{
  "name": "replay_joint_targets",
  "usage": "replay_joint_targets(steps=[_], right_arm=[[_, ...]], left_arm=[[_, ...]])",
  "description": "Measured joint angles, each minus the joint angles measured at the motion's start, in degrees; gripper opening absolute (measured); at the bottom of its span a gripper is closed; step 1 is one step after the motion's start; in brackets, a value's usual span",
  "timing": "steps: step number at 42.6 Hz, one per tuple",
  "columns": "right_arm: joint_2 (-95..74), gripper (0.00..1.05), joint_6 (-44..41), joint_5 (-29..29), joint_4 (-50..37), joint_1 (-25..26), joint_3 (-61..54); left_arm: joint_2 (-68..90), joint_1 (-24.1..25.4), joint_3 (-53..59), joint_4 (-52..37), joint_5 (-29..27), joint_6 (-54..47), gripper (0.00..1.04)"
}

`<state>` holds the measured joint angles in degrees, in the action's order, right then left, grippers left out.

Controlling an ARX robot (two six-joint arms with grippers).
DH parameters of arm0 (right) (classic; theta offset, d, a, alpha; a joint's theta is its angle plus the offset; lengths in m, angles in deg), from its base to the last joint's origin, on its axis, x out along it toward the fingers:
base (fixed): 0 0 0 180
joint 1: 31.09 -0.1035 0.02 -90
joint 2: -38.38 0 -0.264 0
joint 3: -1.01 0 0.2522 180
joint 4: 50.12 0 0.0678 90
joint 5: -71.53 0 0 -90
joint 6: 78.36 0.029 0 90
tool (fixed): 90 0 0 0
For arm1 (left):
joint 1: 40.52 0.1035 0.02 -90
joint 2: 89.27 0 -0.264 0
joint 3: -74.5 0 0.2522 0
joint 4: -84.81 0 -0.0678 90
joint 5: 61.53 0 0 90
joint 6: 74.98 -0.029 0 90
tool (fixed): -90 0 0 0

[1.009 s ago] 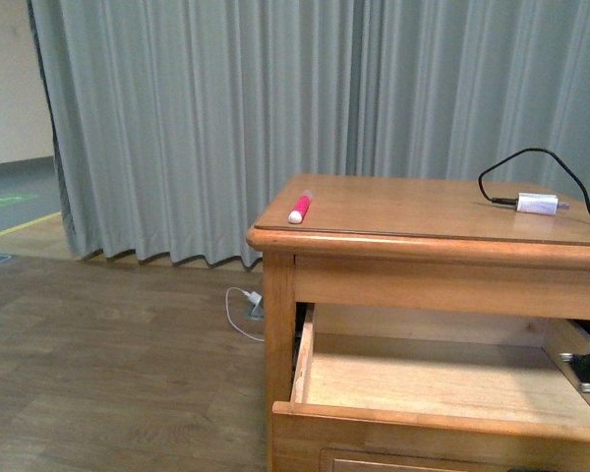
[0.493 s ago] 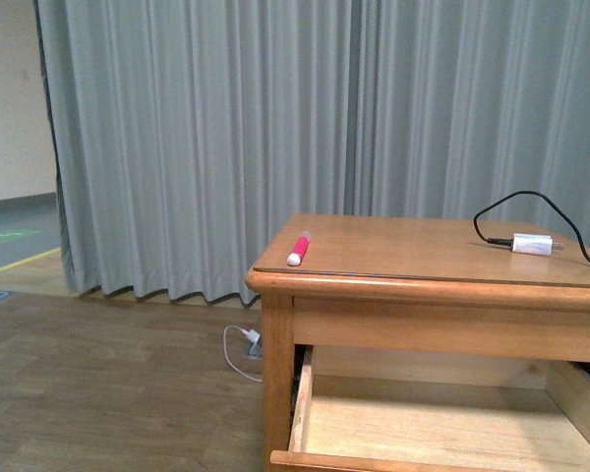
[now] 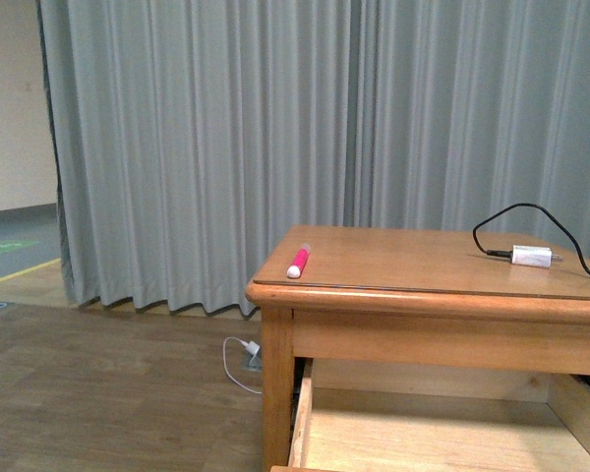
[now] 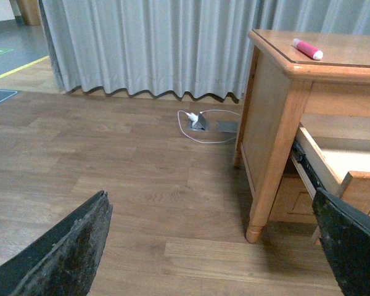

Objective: Place pink marker in drawer with both arms

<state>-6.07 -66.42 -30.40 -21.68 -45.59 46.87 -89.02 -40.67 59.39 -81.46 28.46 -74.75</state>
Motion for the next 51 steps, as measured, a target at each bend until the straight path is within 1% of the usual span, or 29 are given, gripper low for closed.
replay_joint_targets(steps=[3,4,7,10,15,20,23,31,35,38,48,51], right_arm=[[0.0,0.96,0.0,0.0,0.0,0.0,0.0],[0.0,0.96,-0.1,0.0,0.0,0.0,0.0],[0.0,0.96,-0.1,0.0,0.0,0.0,0.0],[0.0,0.96,-0.1,0.0,0.0,0.0,0.0],[0.0,0.96,-0.1,0.0,0.0,0.0,0.0],[0.0,0.96,-0.1,0.0,0.0,0.0,0.0],[0.0,0.96,-0.1,0.0,0.0,0.0,0.0],[0.0,0.96,-0.1,0.0,0.0,0.0,0.0],[0.0,0.96,-0.1,0.0,0.0,0.0,0.0],[0.0,0.96,-0.1,0.0,0.0,0.0,0.0],[0.0,0.96,-0.1,0.0,0.0,0.0,0.0],[0.0,0.96,-0.1,0.0,0.0,0.0,0.0]], left_arm=[[0.2,0.1,0.0,0.3,0.5,0.0,0.99],[0.8,-0.2,-0.4,1.9,1.4,0.2,0.99],[5.1,-2.9,-1.6,2.4,-1.3,0.2,0.99],[11.0,-6.9,-4.2,-0.2,-4.4,0.3,0.99],[21.2,-10.6,-10.7,-6.5,-5.9,0.5,0.99],[33.5,-11.6,-17.9,-14.3,-6.0,0.0,0.99],[43.9,-11.7,-23.9,-19.3,-6.0,-0.7,0.99],[63.8,-12.9,-37.2,-22.0,-6.5,-2.0,0.99],[72.3,-13.9,-44.5,-20.9,-6.6,-2.4,0.99],[78.2,-14.6,-49.9,-20.2,-7.8,-3.0,0.99],[95.6,-16.1,-68.6,-13.7,-9.2,-2.8,0.99],[98.9,-16.3,-72.6,-12.2,-9.2,-2.5,0.99]])
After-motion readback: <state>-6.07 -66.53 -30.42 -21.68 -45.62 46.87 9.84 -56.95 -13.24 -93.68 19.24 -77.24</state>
